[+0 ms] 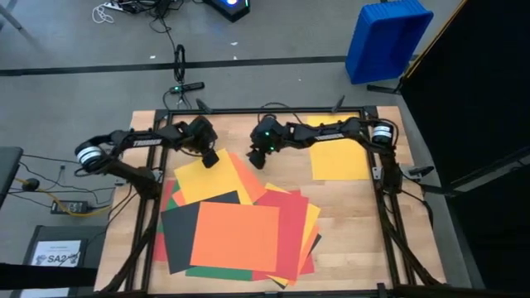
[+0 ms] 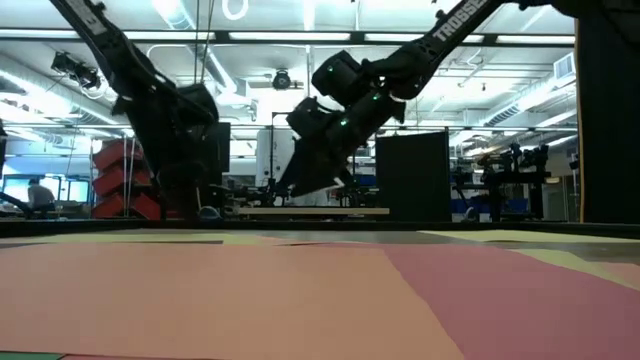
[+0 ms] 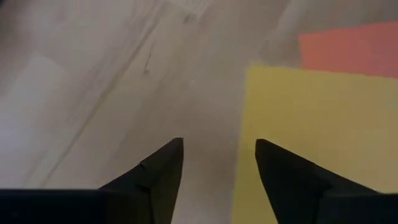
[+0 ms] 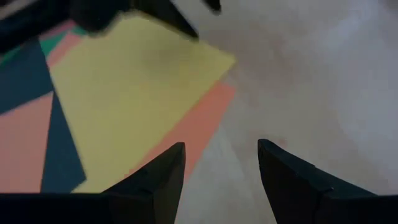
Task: Organize paper
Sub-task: Stack the yellow colored paper on top of the yellow colored paper
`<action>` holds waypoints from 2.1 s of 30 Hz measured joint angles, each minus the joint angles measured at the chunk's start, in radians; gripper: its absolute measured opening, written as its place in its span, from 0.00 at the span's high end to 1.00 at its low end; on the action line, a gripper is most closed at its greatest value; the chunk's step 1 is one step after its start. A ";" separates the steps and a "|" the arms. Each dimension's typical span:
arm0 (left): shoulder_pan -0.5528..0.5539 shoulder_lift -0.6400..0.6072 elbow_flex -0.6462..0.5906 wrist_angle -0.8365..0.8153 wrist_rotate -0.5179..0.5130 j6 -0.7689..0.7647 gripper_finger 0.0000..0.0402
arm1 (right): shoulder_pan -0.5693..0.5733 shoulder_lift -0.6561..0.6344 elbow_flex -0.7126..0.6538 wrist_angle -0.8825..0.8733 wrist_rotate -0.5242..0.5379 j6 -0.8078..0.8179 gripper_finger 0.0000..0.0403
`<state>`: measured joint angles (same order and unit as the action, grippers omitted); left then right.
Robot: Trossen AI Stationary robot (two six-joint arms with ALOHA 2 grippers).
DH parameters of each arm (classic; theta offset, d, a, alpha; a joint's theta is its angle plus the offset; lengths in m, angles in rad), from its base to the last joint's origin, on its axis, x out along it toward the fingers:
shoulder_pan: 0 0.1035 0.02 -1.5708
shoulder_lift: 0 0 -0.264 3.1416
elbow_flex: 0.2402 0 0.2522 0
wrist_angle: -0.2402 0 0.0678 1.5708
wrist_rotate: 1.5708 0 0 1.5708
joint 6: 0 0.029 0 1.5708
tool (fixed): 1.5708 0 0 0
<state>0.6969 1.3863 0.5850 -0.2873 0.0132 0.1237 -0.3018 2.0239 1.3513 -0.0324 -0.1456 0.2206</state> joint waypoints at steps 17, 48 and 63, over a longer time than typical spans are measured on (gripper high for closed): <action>0.016 0.103 0.104 -0.073 0.087 0.001 0.43 | -0.023 -0.003 0.012 -0.009 -0.017 -0.085 0.57; 0.010 0.185 0.111 0.129 -0.372 0.004 0.43 | -0.016 -0.003 0.011 -0.007 0.052 -0.093 0.56; 0.066 0.042 0.159 -0.084 0.013 0.022 0.43 | 0.149 -0.003 0.010 -0.122 0.141 -0.488 0.51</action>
<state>0.7625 1.4287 0.7440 -0.3717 0.0265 0.1456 -0.1532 2.0205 1.3613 -0.1544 -0.0051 -0.2672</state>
